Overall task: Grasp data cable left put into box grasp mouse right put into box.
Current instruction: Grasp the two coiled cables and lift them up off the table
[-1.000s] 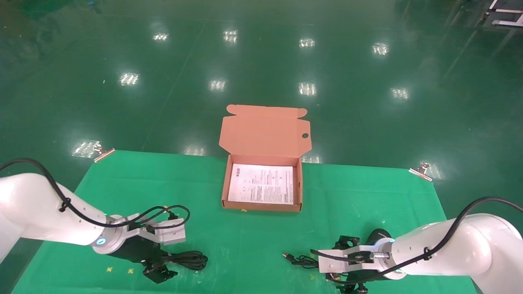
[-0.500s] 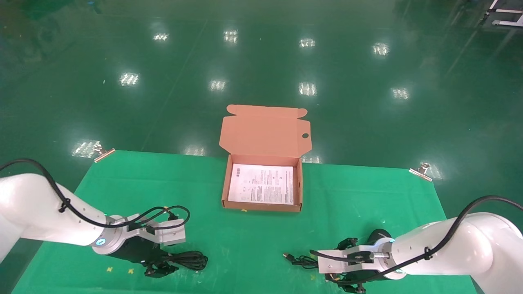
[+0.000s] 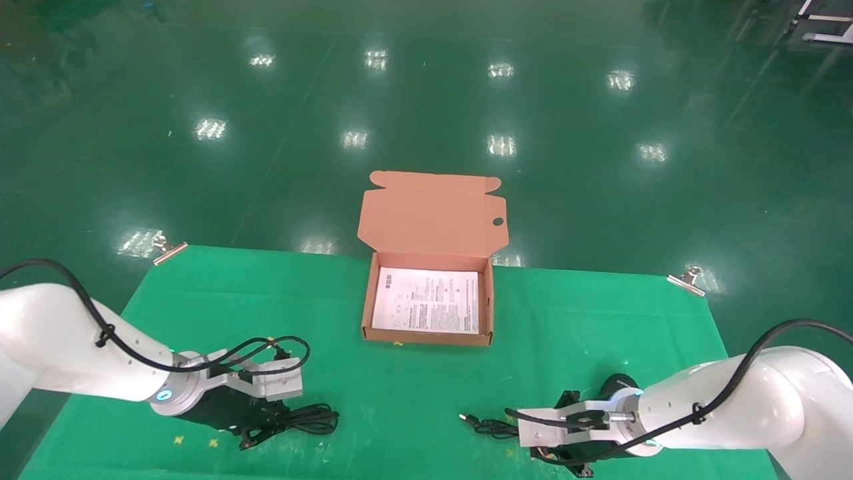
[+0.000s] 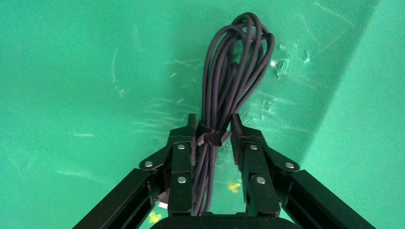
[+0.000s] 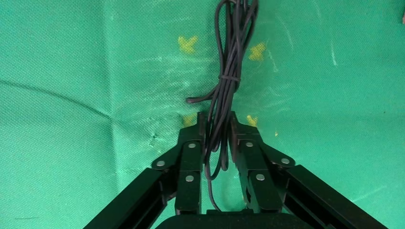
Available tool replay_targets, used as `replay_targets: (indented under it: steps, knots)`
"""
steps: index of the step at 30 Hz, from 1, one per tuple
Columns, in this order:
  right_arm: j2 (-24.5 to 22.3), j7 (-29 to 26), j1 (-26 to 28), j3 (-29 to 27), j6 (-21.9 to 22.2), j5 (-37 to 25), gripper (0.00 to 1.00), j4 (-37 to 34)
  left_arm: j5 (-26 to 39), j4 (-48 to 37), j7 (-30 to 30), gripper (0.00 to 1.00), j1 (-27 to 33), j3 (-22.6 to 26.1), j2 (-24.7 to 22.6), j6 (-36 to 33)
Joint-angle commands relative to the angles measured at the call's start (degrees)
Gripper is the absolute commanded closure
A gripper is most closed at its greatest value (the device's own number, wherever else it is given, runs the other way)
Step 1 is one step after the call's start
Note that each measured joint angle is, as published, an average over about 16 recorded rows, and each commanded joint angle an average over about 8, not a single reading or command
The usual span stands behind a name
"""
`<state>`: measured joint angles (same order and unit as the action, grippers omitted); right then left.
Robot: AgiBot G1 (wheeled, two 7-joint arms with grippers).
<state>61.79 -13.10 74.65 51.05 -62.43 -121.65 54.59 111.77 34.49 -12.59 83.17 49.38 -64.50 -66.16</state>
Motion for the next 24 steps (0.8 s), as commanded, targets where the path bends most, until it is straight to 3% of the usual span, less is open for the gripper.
replay_targets:
  steps: [1,12,20,24]
  knots:
    - [-0.01,0.01,0.01,0.00,-0.01,0.00,1.00,0.03,0.00,0.02,-0.01,1.00,-0.01,0.00,0.01,-0.01]
    - [-1.66,-1.31,1.42,-0.67,-1.15,-0.04,1.00,2.04,0.19,0.63,-0.63,1.00,0.77,-0.07,1.11,-0.89]
    - [-8.64,-8.40,6.83,-3.95,-3.37,-3.16,1.00,15.35,0.29,10.90,-6.68,1.00,6.92,-2.13,7.56,-4.80]
    - [-8.71,-10.79,10.69,-5.92,-1.68,-5.18,1.00,19.63,2.11,18.14,-10.52,1.00,10.07,-2.98,8.77,-4.07]
